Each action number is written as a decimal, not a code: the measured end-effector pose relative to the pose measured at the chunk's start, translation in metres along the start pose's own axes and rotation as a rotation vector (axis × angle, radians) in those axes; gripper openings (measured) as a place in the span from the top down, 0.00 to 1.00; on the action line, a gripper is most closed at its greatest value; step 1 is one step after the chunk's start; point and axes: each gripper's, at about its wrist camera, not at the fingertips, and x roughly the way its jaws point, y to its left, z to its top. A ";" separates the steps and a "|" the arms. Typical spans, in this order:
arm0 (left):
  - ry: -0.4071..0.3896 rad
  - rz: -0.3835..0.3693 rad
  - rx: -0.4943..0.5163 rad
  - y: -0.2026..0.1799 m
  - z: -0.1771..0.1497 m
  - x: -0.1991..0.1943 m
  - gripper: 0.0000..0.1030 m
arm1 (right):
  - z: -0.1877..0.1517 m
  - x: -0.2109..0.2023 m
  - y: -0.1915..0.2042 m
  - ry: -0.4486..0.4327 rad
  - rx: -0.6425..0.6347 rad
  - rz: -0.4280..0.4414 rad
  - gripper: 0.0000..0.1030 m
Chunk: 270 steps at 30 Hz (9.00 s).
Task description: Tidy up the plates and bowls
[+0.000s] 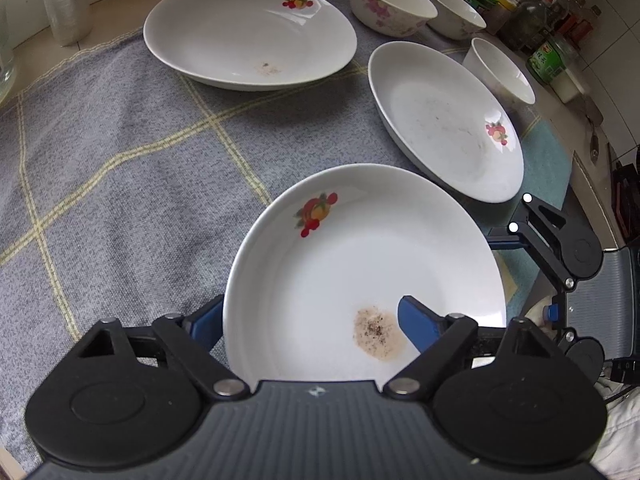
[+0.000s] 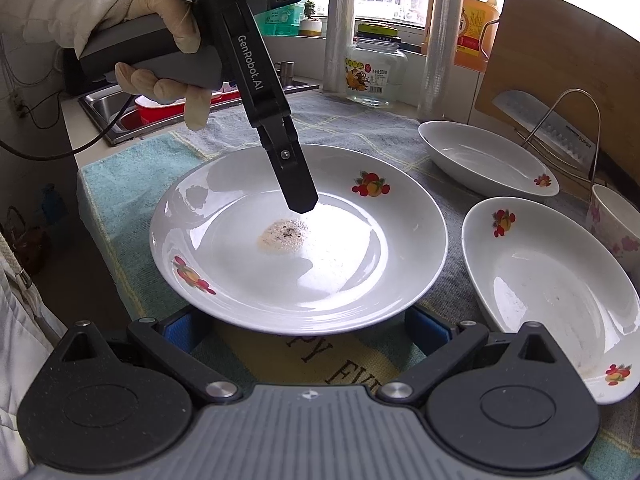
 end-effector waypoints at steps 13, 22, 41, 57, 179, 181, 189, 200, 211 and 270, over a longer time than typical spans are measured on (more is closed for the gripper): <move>0.029 0.010 0.035 -0.004 0.009 0.005 0.20 | 0.006 0.004 -0.002 0.022 -0.004 0.033 0.00; 0.030 0.014 0.049 -0.007 0.011 0.009 0.20 | 0.008 0.005 0.000 0.036 -0.003 0.023 0.00; -0.029 0.032 0.017 0.004 0.000 -0.016 0.20 | 0.026 0.005 0.002 0.042 -0.036 0.024 0.00; -0.117 0.079 -0.079 0.050 -0.018 -0.051 0.20 | 0.068 0.035 0.010 0.019 -0.113 0.087 0.00; -0.308 0.111 -0.193 -0.107 0.041 0.040 0.02 | -0.057 -0.048 -0.139 0.082 0.118 -0.085 0.00; -0.273 0.075 -0.193 -0.098 0.048 0.047 0.02 | -0.055 -0.046 -0.138 0.081 0.112 -0.080 0.00; -0.174 -0.028 -0.131 -0.081 0.078 0.070 0.03 | -0.052 -0.039 -0.137 0.079 0.119 -0.086 0.00; -0.098 -0.082 -0.011 -0.081 0.118 0.083 0.01 | -0.058 -0.041 -0.132 0.042 0.144 -0.119 0.00; -0.073 -0.107 -0.019 -0.074 0.130 0.087 0.01 | -0.056 -0.036 -0.133 0.020 0.156 -0.134 0.00; 0.032 -0.101 0.106 -0.093 0.149 0.088 0.04 | -0.054 -0.040 -0.128 0.044 0.159 -0.183 0.00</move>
